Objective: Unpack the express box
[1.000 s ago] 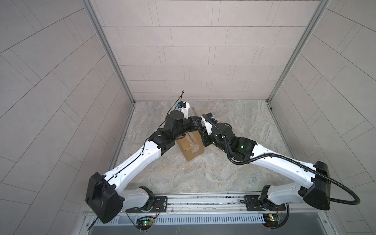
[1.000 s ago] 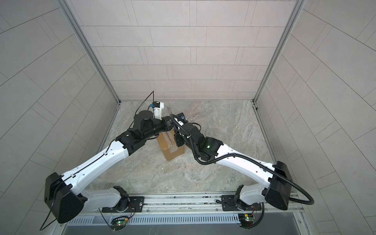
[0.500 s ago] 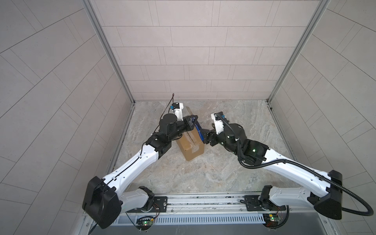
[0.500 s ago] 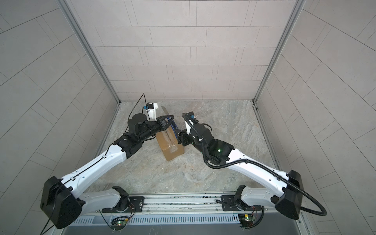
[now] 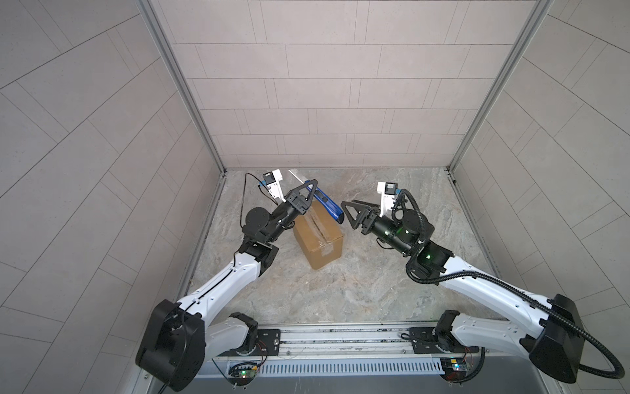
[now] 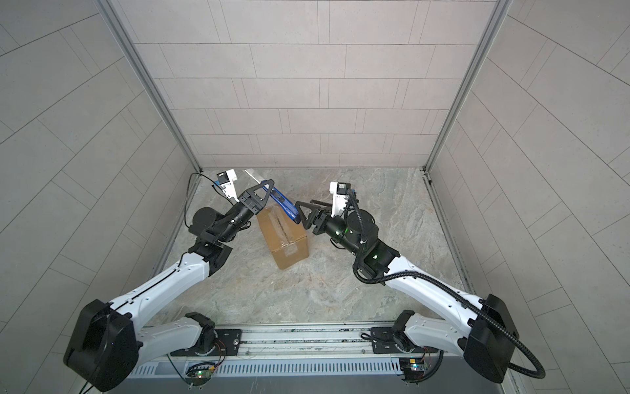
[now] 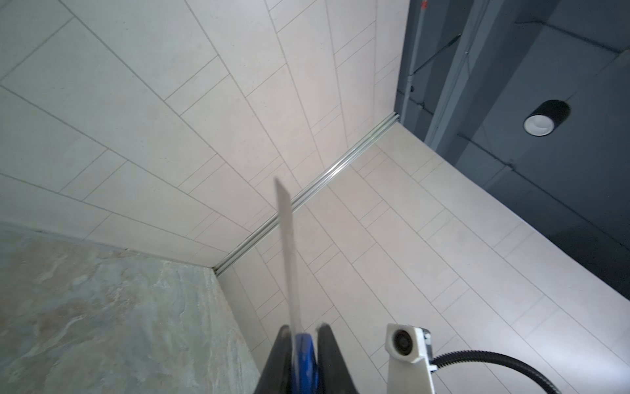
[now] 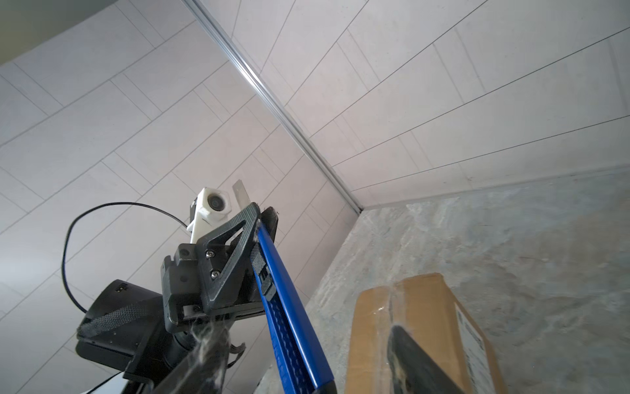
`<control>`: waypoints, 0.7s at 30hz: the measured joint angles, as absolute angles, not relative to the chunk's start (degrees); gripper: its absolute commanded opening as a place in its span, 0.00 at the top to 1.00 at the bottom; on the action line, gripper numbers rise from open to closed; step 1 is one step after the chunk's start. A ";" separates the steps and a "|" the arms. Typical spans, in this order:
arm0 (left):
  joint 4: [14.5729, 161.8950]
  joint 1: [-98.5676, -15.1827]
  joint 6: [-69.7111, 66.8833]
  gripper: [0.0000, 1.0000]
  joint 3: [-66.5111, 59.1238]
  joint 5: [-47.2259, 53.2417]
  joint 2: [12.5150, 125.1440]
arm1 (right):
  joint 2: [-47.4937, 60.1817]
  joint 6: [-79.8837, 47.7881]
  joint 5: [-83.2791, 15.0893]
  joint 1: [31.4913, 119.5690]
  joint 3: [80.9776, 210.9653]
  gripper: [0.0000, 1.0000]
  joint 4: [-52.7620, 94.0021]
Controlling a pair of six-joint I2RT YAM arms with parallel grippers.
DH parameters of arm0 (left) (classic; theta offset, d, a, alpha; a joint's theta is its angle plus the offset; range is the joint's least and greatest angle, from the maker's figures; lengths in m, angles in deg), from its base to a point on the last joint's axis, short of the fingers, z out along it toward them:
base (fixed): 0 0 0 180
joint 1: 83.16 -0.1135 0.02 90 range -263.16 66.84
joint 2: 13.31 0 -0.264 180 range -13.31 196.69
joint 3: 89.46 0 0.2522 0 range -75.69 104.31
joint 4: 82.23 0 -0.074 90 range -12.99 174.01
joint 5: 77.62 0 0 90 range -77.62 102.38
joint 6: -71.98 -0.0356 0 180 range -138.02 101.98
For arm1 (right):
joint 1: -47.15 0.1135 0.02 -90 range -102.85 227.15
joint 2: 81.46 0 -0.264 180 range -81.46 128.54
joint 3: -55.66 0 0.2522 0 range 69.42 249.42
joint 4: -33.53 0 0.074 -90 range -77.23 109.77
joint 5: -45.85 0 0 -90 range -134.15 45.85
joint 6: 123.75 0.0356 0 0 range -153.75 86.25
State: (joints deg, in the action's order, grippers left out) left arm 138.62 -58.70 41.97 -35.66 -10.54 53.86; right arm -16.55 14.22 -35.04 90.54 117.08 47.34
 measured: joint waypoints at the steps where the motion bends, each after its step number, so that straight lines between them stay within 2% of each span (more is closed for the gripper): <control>1: 140.70 -58.70 42.91 1.00 -35.68 -10.58 54.02 | -15.90 14.74 -34.65 90.92 117.10 0.25 48.96; 13: 152.39 -58.72 49.35 1.00 -36.43 -10.30 56.77 | -10.59 17.28 -32.95 93.54 118.56 0.27 59.19; 21: 155.43 -58.70 51.23 1.00 -36.89 -9.29 57.43 | -8.44 17.32 -32.92 94.04 121.27 0.36 62.34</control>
State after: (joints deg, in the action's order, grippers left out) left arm 155.43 -58.70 51.23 -36.89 -9.29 57.43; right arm -8.44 17.32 -32.92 94.04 121.27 62.34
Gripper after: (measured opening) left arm 0.150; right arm 0.654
